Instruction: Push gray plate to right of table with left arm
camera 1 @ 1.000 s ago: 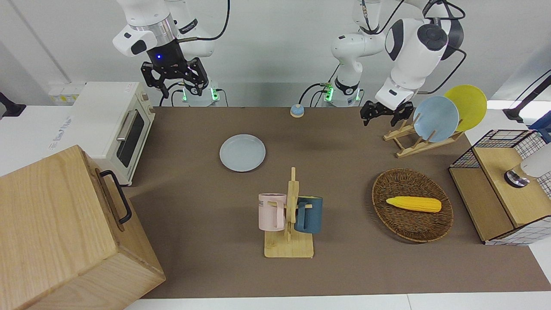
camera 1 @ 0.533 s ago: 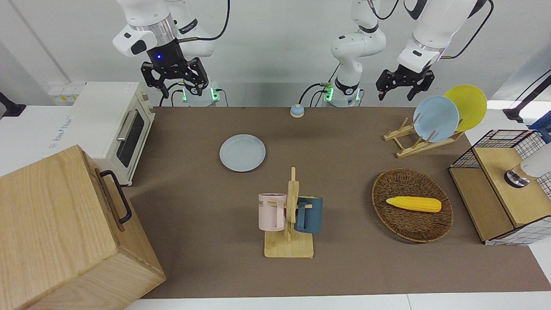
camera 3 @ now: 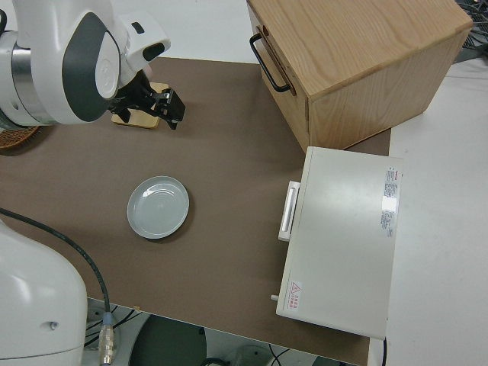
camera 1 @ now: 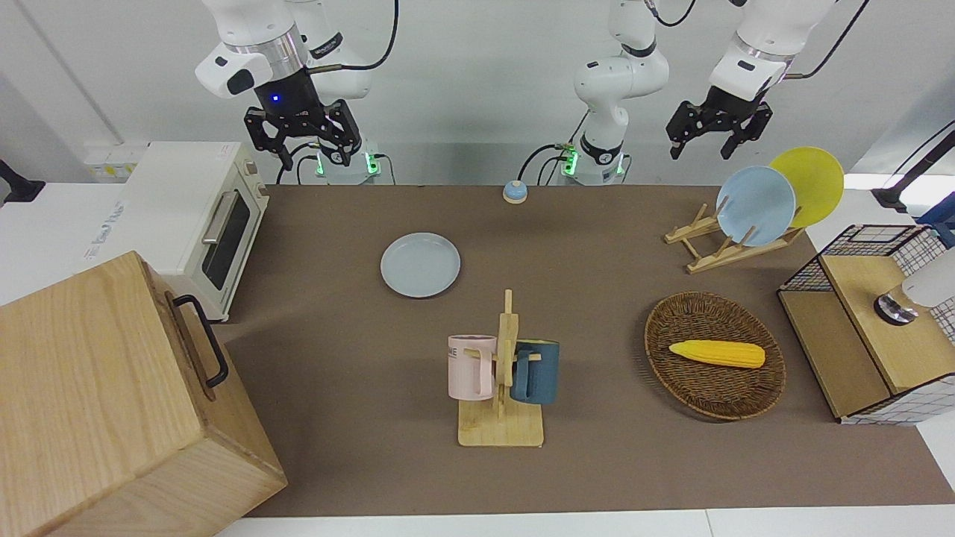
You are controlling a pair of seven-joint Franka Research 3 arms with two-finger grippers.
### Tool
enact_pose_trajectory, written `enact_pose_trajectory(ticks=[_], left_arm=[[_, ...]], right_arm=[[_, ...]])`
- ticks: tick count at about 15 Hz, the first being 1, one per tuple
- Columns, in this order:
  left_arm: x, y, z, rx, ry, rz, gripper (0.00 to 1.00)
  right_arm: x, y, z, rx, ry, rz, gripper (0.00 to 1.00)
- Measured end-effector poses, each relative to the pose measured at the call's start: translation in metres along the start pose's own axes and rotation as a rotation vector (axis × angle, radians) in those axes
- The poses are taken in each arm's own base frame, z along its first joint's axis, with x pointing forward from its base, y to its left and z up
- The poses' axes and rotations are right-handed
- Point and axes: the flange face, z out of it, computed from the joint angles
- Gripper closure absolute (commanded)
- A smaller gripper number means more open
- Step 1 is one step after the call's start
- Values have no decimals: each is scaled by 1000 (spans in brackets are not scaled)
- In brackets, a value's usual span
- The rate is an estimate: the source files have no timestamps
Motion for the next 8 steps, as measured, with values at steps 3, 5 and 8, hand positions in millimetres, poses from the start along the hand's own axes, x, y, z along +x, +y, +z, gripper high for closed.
enact_pose_trajectory(ticks=[3,5,8], left_arm=[[0,5,0,2,0,8,7],[0,3,0,1,0,6,7],[0,1,0,0,0,2,7]], right_arm=[[0,0,0,0,0,0,5],[0,0,0,0,0,0,5],[0,0,0,0,0,0,5]])
